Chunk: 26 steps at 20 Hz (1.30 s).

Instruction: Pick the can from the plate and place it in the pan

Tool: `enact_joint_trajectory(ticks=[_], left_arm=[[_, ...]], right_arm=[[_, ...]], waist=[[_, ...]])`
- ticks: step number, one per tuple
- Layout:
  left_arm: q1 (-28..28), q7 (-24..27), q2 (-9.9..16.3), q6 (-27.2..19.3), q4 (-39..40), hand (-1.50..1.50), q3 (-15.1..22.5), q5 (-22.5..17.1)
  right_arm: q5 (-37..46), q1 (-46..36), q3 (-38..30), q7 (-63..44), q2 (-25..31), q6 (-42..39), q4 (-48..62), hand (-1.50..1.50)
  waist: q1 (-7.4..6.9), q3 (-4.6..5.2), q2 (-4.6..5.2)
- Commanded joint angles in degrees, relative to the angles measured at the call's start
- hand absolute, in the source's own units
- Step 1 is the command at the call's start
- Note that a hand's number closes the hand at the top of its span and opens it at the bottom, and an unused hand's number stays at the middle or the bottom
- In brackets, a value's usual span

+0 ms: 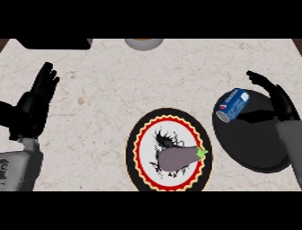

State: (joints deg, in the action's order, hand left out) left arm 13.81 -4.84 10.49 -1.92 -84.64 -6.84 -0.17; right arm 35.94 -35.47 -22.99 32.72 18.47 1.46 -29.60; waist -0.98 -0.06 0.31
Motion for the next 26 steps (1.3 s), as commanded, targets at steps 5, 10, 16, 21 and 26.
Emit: enact_joint_trajectory(ticks=[5, 10, 16, 21, 26], left_arm=[[-0.82, -3.10, 0.47, -0.02, -2.29, 0.00, -0.77, -0.81], [-3.50, 1.38, 0.92, 0.19, -0.43, 0.00, -1.73, -0.18], [-2.01, -2.67, 0.47, -1.78, -2.54, 0.00, -1.10, 0.85], [-3.68, 0.24, -0.53, -1.05, -1.96, 0.00, -0.80, 0.41], [-0.67, -3.28, 1.35, -0.39, -2.37, 0.00, -1.75, -0.14]], right_arm=[[-13.18, 4.55, -7.94, 5.25, 5.48, -14.49, -4.47, -1.50], [-18.84, 16.13, -8.59, 10.25, 6.49, -28.75, -10.37, -1.50], [-27.06, 28.16, -11.72, 10.80, 14.61, -43.39, -21.79, -1.50], [-35.07, 39.47, -13.62, 7.23, 14.18, -47.05, -33.27, -1.50], [-39.61, 49.08, -12.88, 4.73, 13.18, -47.72, -44.76, -1.50]], waist=[[1.51, 0.06, -0.63], [2.62, 0.14, -0.81], [3.55, 0.17, -1.08], [3.39, 0.21, -0.94], [2.85, 0.17, -0.71]])
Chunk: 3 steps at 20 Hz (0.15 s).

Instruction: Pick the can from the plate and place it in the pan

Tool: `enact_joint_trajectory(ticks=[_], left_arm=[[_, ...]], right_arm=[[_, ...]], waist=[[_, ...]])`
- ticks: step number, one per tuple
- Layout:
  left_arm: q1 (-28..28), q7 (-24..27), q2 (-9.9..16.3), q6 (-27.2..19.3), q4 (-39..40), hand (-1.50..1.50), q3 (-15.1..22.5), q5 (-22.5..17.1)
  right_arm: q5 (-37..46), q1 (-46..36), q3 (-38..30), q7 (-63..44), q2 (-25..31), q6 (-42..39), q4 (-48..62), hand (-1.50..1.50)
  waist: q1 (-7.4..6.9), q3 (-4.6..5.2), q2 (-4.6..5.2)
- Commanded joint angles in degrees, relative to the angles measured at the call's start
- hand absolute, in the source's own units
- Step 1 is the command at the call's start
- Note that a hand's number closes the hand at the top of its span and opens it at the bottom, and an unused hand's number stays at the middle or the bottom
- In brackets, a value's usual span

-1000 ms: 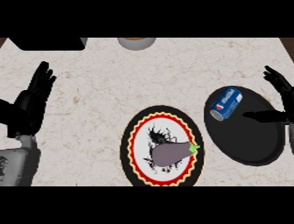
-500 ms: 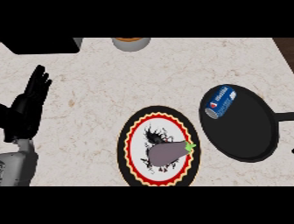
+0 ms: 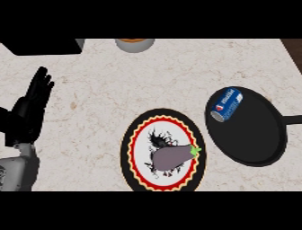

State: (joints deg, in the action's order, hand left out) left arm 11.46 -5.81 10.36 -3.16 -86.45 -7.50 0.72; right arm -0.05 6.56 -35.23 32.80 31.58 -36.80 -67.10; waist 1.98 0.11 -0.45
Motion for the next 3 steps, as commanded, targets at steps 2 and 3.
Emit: enact_joint_trajectory(ticks=[2, 3], left_arm=[[0.51, -0.11, 0.81, 1.50, -0.04, 0.00, -0.28, -0.75], [1.78, 0.57, 0.02, 1.12, 1.79, 0.00, 0.09, -0.45]], right_arm=[[-4.16, 9.19, -1.70, 4.09, 0.74, -7.74, -8.21, -1.50], [-3.38, 8.45, -0.61, 3.50, 0.26, -6.37, -8.44, -1.50]], waist=[[-1.01, -0.06, 0.28], [-1.20, -0.08, 0.37]])
